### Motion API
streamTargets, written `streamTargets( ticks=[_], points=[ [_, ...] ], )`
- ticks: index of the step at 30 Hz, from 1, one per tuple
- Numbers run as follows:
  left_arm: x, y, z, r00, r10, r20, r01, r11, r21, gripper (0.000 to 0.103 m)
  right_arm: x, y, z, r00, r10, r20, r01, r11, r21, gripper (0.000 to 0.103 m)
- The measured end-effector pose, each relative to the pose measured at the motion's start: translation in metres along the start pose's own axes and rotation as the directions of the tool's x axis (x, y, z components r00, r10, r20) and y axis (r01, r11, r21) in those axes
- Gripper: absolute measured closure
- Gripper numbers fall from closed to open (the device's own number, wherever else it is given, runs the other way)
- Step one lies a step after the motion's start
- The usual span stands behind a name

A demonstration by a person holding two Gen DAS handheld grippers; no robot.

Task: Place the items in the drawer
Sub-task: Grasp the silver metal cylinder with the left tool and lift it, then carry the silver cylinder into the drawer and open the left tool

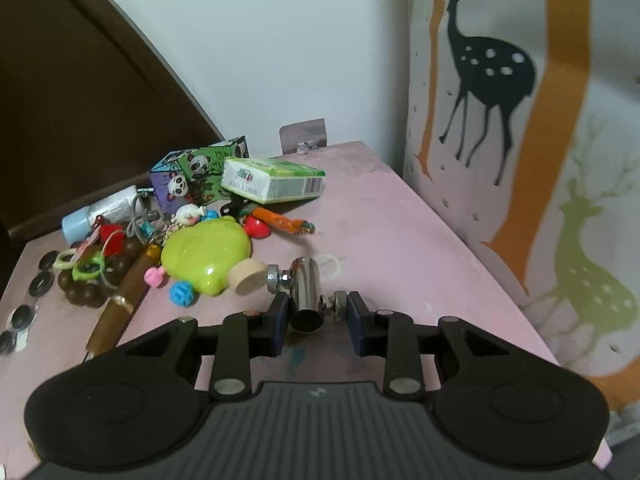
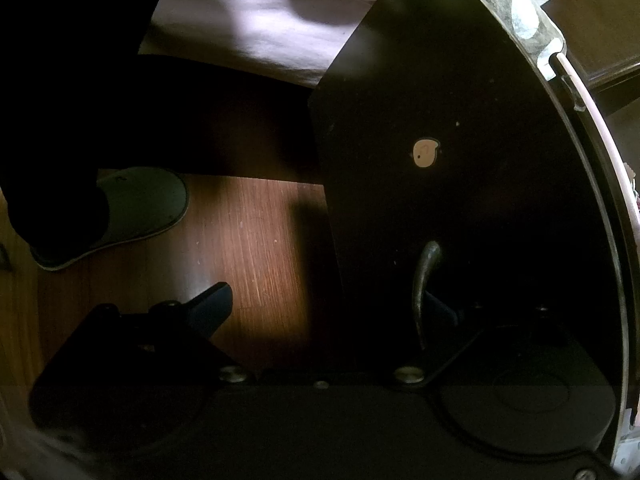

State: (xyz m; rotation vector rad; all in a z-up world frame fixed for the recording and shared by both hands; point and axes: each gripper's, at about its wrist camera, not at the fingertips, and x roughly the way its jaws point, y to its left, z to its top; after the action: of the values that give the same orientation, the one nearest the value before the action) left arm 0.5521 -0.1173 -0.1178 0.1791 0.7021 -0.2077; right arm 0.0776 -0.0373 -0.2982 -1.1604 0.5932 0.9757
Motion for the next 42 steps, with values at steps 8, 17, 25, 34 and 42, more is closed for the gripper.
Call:
streamTargets(
  ticks=[8, 17, 25, 34, 42],
  points=[
    [-0.036, -0.005, -0.006, 1.0, -0.01, 0.009, 0.01, 1.0, 0.025, 0.074, 0.001, 0.001, 0.0, 1.0, 0.001, -0.005, -0.001, 1.0, -0.015, 0.003],
    [-0.08, -0.003, -0.019, 1.0, -0.025, 0.004, 0.024, 0.998, 0.063, 0.074, 0.003, 0.004, 0.001, 1.0, -0.005, -0.012, 0.005, 1.0, -0.026, 0.003],
    [-0.143, -0.009, -0.055, 0.997, -0.079, -0.004, 0.079, 0.99, 0.12, 0.074, 0.006, 0.008, 0.001, 1.0, -0.017, -0.022, 0.016, 0.999, -0.041, 0.003],
    [-0.197, -0.026, -0.126, 0.984, -0.159, -0.074, 0.169, 0.975, 0.145, 0.074, 0.009, 0.009, 0.002, 0.999, -0.021, -0.027, 0.02, 0.999, -0.043, 0.003],
    [-0.161, -0.046, -0.179, 0.953, -0.154, -0.262, 0.226, 0.936, 0.272, 0.074, 0.012, 0.009, 0.002, 0.999, -0.023, -0.029, 0.021, 0.999, -0.043, 0.003]
  ],
)
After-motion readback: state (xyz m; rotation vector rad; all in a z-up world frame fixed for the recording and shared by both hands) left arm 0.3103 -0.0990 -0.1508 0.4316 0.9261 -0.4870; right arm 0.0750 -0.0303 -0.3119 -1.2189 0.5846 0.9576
